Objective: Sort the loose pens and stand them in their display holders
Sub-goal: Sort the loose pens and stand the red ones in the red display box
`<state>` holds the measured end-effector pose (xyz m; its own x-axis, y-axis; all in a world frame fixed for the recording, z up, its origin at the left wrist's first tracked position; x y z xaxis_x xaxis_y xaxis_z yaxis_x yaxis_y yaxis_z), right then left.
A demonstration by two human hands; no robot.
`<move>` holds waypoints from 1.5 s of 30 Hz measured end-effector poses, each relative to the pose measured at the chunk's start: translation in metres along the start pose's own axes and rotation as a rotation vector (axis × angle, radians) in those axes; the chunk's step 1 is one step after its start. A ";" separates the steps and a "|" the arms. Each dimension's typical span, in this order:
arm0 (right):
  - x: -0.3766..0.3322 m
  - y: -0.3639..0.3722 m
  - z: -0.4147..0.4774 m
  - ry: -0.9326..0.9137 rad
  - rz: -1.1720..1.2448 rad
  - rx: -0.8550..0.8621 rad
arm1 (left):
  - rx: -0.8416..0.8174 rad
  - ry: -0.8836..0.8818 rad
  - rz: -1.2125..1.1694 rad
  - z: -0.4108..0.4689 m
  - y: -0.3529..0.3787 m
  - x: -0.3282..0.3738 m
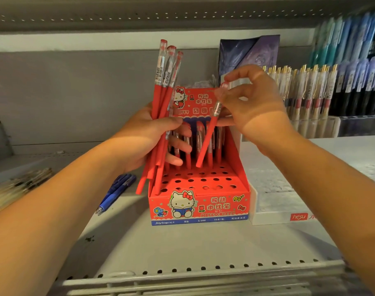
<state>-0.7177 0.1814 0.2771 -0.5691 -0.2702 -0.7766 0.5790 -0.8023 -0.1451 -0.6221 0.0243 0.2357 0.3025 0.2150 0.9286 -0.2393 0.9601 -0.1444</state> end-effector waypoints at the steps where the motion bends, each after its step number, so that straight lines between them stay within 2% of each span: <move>1: -0.001 -0.003 0.001 -0.011 -0.070 0.019 | 0.010 0.002 0.026 0.000 -0.001 0.000; 5: -0.003 -0.010 0.002 -0.083 -0.518 0.084 | -0.014 0.003 0.079 -0.001 -0.001 0.000; 9: -0.003 -0.006 -0.002 -0.125 -0.792 0.072 | -0.014 -0.007 0.039 0.000 -0.001 -0.001; 13: -0.001 0.002 0.001 -0.085 -0.918 -0.007 | -0.022 -0.009 0.041 0.001 0.000 -0.002; 20: 0.000 0.004 -0.001 -0.024 -0.958 -0.056 | -0.028 -0.001 0.036 0.001 0.000 -0.002; 26: 0.000 0.008 -0.005 0.063 -1.200 -0.090 | -0.050 -0.010 0.015 0.000 0.003 -0.002; 37: 0.008 0.011 -0.004 0.178 -1.414 -0.160 | -0.062 -0.018 0.002 0.001 0.004 -0.005; 40: 0.010 0.010 -0.005 0.196 -1.409 -0.167 | -0.069 -0.017 -0.029 0.000 0.004 -0.004; 43: 0.004 0.012 -0.007 0.038 -1.275 -0.099 | -0.090 -0.012 -0.052 -0.001 0.006 -0.002; 45: -0.001 0.017 -0.011 -0.104 -0.951 -0.066 | -0.112 -0.012 -0.063 -0.002 0.008 -0.001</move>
<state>-0.7009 0.1737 0.2682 -0.8649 0.4302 -0.2584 -0.1217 -0.6792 -0.7238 -0.6229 0.0323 0.2329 0.3029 0.1517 0.9409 -0.1157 0.9858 -0.1217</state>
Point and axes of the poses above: each hand's wrist, its own z-axis towards the middle knuckle, its own y-axis out of the palm, x = y × z, the point moved 6 cm from there along z, towards the middle knuckle, and after that the axes turned 10 degrees about -x, right-handed, at the moved point
